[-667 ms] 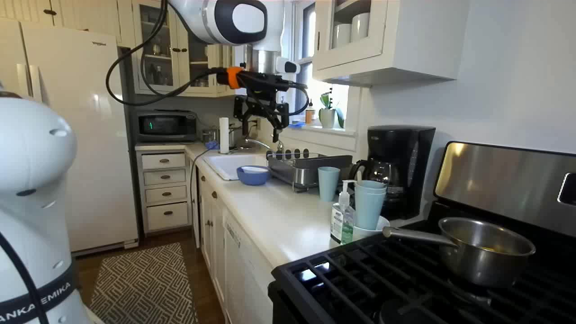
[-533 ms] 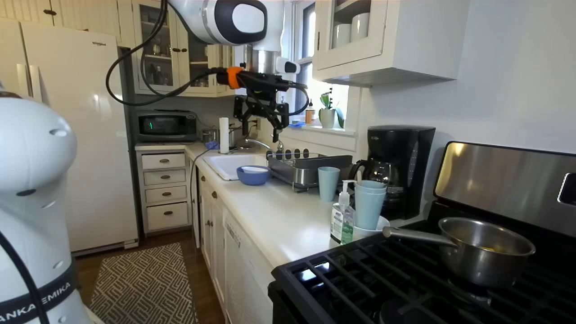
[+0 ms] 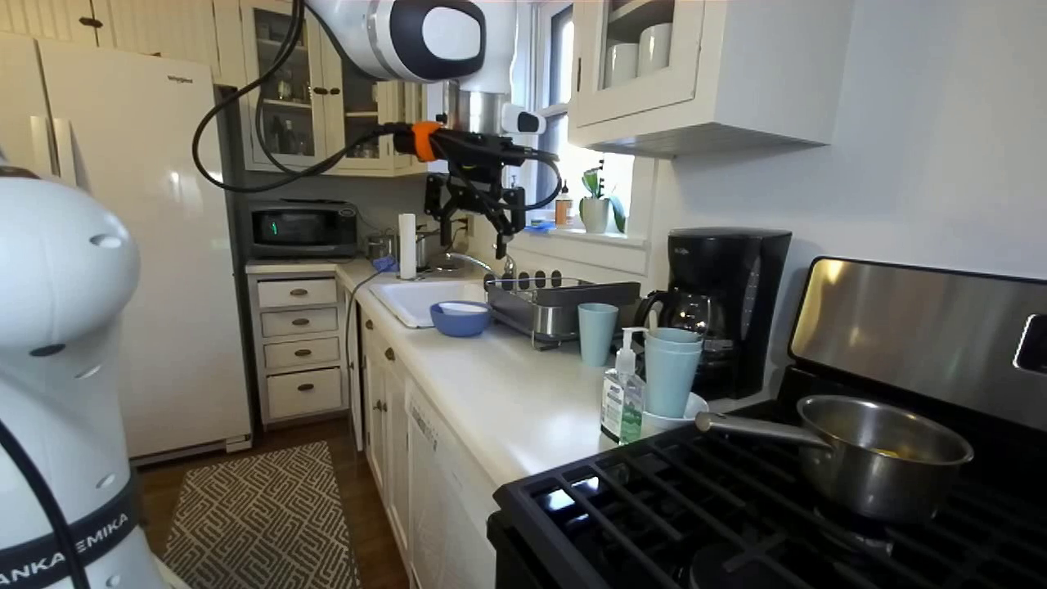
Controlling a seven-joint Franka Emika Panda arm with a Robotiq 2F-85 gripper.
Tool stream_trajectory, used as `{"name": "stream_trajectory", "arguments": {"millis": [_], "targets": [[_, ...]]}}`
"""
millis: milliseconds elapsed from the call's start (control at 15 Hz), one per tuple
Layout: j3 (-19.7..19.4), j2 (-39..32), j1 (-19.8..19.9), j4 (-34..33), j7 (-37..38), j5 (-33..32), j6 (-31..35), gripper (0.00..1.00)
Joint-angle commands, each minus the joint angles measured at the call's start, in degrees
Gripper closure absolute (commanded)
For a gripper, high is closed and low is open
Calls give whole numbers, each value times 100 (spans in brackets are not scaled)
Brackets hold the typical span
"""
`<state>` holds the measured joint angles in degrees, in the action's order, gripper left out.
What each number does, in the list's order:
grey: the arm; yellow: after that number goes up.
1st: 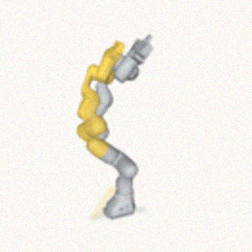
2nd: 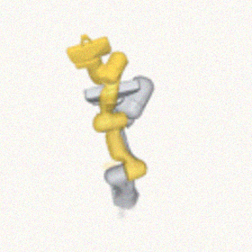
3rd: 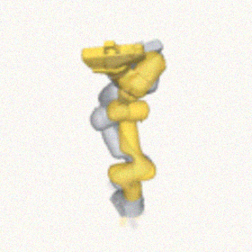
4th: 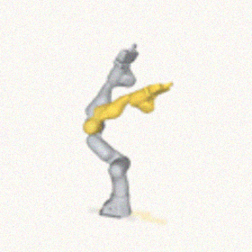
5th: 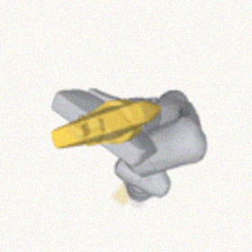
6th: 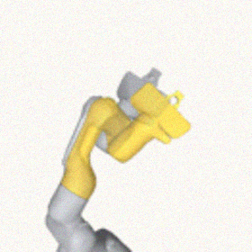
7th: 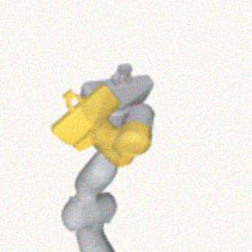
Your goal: Slide the blue bowl with the white bowl inside to the right
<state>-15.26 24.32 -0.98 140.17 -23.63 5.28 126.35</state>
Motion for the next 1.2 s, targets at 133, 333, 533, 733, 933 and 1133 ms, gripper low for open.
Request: {"name": "stream_trajectory", "arguments": {"millis": [133,333,533,733,933,1133], "targets": [[485,-118,-46,-121,451,145,282,0],[1206,-394,-113,-387,1838,127,337,0],[2110,-796,270,-638,3233,28,400,0],[2680,-1229,469,-913,4647,-365,348,0],[2946,-1720,494,-1212,5970,-642,304,0],[2743,-2264,197,-1550,7069,-750,362,0]]}}
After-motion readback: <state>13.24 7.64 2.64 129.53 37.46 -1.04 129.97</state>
